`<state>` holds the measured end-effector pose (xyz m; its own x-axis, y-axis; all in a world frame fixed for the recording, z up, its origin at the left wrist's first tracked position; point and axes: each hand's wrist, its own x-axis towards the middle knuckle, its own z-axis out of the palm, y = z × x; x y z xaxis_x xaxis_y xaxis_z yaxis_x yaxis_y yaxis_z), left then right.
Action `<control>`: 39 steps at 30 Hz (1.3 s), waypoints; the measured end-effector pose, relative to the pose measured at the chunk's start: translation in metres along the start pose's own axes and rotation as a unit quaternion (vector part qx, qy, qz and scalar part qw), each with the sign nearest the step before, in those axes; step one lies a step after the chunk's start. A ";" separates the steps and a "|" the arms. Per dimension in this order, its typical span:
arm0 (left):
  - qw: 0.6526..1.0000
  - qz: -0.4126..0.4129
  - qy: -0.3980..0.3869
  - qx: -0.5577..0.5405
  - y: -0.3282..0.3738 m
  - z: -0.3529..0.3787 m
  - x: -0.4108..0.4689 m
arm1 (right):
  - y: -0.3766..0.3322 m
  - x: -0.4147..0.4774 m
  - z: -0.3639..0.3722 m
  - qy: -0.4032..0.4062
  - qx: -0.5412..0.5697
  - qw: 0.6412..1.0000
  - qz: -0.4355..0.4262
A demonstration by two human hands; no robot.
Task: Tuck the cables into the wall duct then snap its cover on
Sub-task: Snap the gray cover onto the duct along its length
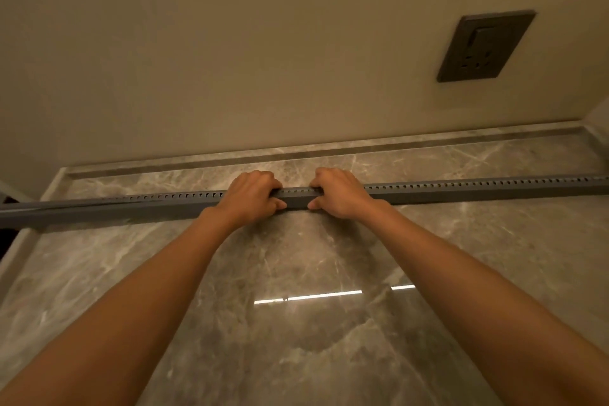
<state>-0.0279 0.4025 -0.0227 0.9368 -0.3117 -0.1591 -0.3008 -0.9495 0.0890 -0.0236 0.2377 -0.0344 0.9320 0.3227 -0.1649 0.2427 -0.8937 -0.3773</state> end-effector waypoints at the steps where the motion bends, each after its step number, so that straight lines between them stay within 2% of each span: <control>1: 1.000 0.006 0.004 0.000 -0.001 0.000 0.000 | -0.001 0.000 -0.001 -0.003 -0.004 1.000 0.005; 5: 0.998 0.012 0.015 -0.060 -0.008 0.004 -0.001 | -0.010 -0.001 -0.003 -0.009 -0.031 0.999 0.022; 10: 0.995 0.030 -0.012 -0.096 -0.031 -0.001 -0.007 | -0.034 0.001 0.006 -0.003 -0.053 0.998 0.019; 16: 0.991 -0.016 -0.027 -0.131 -0.088 -0.012 -0.028 | -0.070 0.016 0.017 -0.023 -0.001 1.000 0.011; 22: 0.994 -0.009 0.001 -0.106 -0.105 -0.006 -0.037 | -0.099 0.031 0.027 -0.039 0.048 0.998 0.010; 31: 0.997 0.016 0.057 -0.057 -0.096 0.005 -0.039 | -0.102 0.028 0.032 0.006 0.014 1.000 0.025; 39: 0.992 0.042 0.011 -0.118 -0.114 -0.005 -0.041 | -0.113 0.030 0.026 -0.026 0.013 0.998 0.049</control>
<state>-0.0313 0.5234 -0.0217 0.9144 -0.3867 -0.1200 -0.3307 -0.8843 0.3295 -0.0304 0.3568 -0.0206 0.9355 0.2507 -0.2491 0.1434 -0.9134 -0.3809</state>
